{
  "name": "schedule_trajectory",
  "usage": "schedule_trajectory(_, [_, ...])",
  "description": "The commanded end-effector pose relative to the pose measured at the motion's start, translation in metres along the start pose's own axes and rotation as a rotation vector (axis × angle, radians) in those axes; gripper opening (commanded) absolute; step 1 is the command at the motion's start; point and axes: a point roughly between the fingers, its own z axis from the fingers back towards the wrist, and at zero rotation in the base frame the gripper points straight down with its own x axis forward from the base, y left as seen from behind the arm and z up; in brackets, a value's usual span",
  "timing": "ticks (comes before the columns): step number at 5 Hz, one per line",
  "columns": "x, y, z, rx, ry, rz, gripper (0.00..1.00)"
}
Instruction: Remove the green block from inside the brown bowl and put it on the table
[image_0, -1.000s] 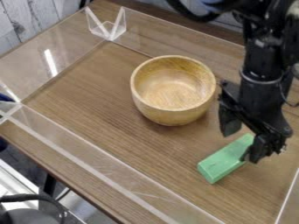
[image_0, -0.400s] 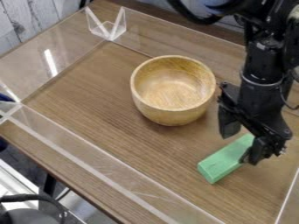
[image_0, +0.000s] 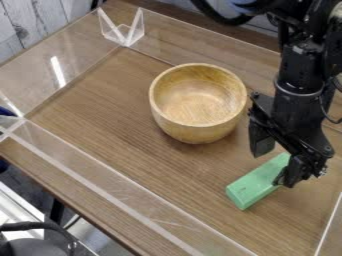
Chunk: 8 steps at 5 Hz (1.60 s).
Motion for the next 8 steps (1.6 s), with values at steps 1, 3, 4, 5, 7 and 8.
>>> schedule_trajectory(1, [0.011,0.004,0.030,0.010,-0.099,0.007,1.00])
schedule_trajectory(3, [0.011,0.008,0.045,0.022,-0.128,0.026,1.00])
schedule_trajectory(4, [0.011,0.009,0.047,0.024,-0.132,0.028,1.00])
schedule_trajectory(5, [0.011,0.010,0.046,0.026,-0.131,0.029,1.00])
schedule_trajectory(7, [0.013,0.013,0.042,0.028,-0.128,0.030,1.00])
schedule_trajectory(8, [0.013,0.014,0.041,0.029,-0.126,0.031,1.00])
